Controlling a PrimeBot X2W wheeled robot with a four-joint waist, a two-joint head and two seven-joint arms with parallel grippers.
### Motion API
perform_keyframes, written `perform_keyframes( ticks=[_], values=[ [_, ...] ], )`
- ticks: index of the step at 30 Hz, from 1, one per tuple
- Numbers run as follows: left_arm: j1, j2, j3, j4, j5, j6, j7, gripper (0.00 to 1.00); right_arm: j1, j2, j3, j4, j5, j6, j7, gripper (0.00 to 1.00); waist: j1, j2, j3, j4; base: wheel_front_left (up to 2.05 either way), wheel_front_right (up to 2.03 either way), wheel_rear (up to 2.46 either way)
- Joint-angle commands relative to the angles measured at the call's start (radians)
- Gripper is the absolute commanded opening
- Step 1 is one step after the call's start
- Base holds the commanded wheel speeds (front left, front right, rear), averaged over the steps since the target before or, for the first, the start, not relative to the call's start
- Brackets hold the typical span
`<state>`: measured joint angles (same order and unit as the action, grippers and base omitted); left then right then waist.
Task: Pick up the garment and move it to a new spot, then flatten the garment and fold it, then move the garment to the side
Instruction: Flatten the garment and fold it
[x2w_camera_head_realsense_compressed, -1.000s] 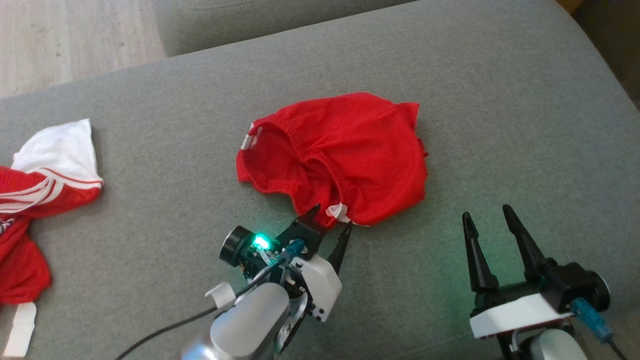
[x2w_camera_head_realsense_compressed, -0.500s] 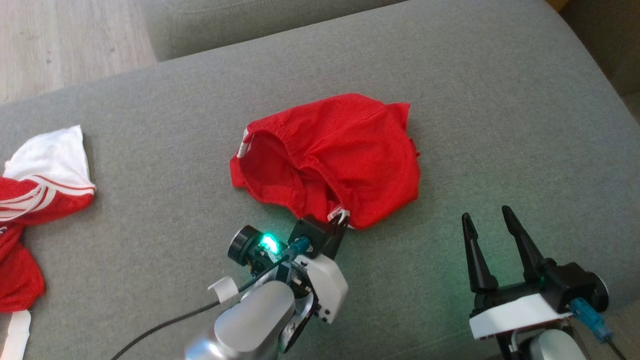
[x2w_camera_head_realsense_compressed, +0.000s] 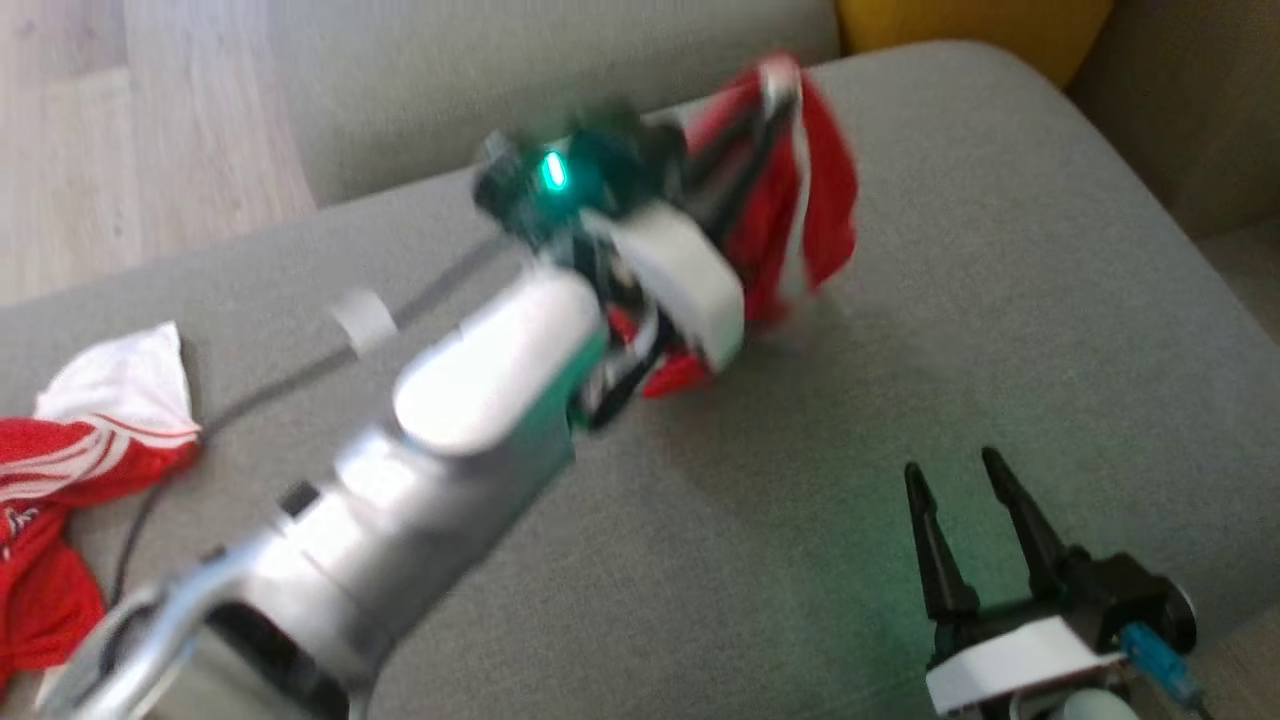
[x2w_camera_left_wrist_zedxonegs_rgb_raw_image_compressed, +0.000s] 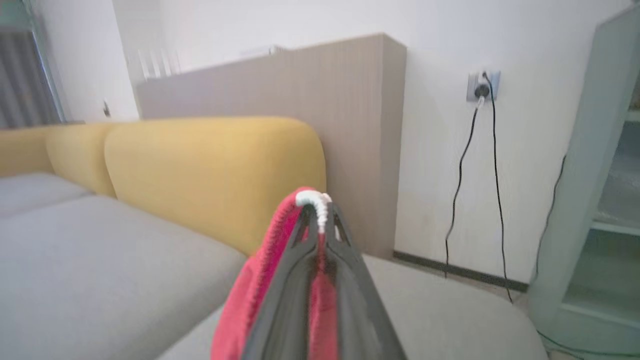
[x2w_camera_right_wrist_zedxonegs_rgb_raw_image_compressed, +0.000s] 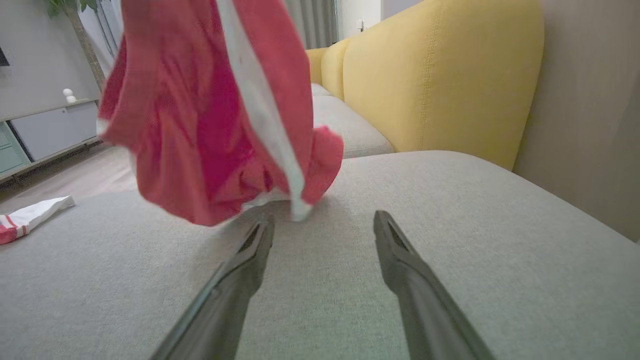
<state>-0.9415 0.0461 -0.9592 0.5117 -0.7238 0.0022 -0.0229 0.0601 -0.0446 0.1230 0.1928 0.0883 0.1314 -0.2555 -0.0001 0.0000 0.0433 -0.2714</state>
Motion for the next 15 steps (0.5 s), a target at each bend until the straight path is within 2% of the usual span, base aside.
perform_keyframes(
  ticks=[1,5,8,9,15],
  values=[
    [-0.075,0.006,0.061,-0.019,-0.003,0.017,-0.016,0.0,-0.007,-0.006,0.025,-0.026,0.008,-0.001,-0.006,1.0,0.0001,0.0,-0.03,0.001,0.0,0.0,0.0],
    [-0.081,0.051,0.097,0.002,-0.019,0.032,-0.013,0.0,0.004,-0.006,0.021,-0.034,0.012,-0.001,-0.006,1.0,0.0001,0.0,-0.043,0.018,0.0,0.0,0.0],
    [0.032,0.119,0.082,0.022,-0.044,0.024,0.009,0.0,0.017,-0.006,0.008,-0.044,0.017,-0.001,-0.006,1.0,0.0001,0.0,-0.038,0.049,0.0,0.0,0.0],
    [0.032,0.119,0.082,0.022,-0.044,0.024,0.009,0.0,0.017,-0.006,0.008,-0.044,0.017,-0.001,-0.006,1.0,0.0001,0.0,-0.038,0.049,0.0,0.0,0.0],
    [0.216,0.216,0.059,0.043,-0.05,0.043,-0.022,0.0,0.021,-0.006,-0.028,-0.045,0.02,-0.001,-0.006,1.0,0.0001,0.0,0.003,0.122,0.0,0.0,0.0]
  ],
)
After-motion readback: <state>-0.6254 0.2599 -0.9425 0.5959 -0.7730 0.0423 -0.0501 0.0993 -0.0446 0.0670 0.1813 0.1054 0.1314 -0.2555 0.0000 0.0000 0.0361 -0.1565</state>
